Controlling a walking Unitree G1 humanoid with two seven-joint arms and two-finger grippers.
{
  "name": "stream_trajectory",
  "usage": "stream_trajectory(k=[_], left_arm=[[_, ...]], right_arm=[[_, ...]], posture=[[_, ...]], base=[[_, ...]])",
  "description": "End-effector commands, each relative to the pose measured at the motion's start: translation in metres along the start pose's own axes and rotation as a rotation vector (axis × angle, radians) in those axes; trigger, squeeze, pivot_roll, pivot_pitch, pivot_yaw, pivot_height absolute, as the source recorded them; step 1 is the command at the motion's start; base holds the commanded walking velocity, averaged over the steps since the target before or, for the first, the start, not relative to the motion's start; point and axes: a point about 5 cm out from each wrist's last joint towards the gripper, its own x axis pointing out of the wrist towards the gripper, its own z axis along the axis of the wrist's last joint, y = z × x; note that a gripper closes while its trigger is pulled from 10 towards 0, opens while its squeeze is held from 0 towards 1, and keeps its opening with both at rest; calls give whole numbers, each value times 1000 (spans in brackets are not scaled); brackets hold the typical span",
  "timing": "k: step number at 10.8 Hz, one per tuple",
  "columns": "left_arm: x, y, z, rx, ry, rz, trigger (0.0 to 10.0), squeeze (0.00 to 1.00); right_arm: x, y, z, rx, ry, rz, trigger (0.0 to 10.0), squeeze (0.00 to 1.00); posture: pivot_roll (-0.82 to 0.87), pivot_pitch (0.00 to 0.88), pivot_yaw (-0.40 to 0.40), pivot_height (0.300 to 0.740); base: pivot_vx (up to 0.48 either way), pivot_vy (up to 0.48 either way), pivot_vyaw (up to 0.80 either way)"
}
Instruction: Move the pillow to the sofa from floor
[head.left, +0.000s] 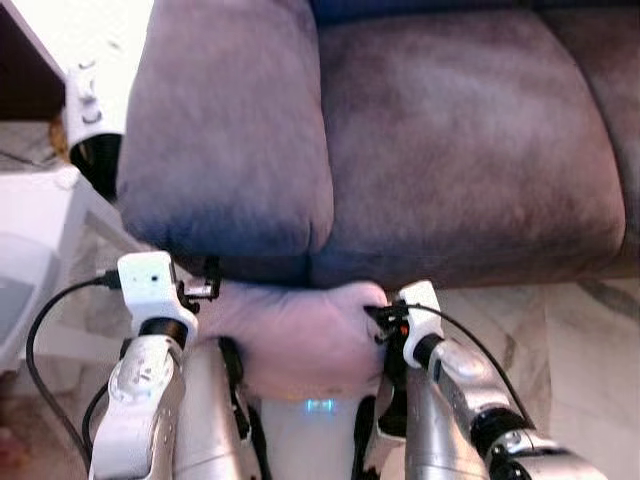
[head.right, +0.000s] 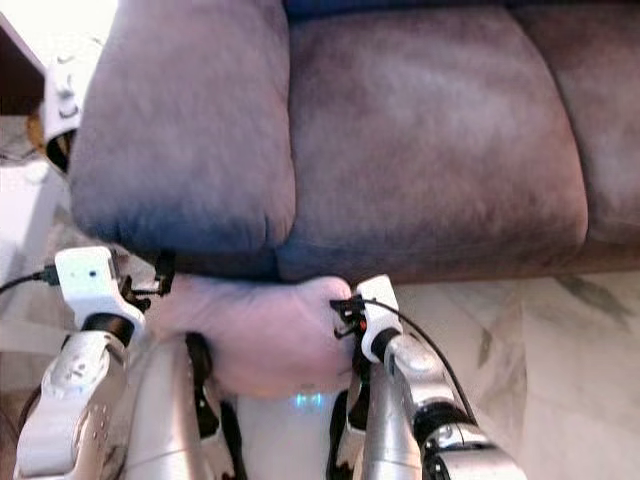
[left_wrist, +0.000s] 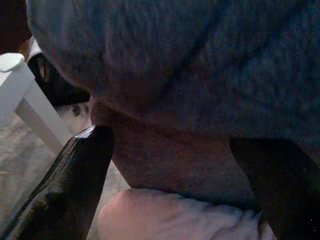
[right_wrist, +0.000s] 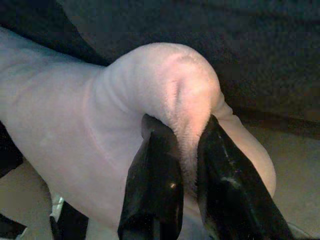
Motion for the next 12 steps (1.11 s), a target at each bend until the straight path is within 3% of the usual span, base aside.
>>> stream_trajectory(k=[1,10,12], left_arm=[[-2,3,-1,0,0,6,10000,0],[0,2,0,-15,-14,-7,10000,0],[0,2,0,-25,-13,-3,10000,0]], right_arm=[[3,-1,15,-14,-82,-7,10000,0],[5,6,12,-13,-67,24,10000,0],[4,6,11,-7,-63,24,10000,0]], posture=[[241,333,-19,605],[239,332,-23,740],[239,333,-23,740]], base=[[0,0,0],[0,0,0],[0,0,0]])
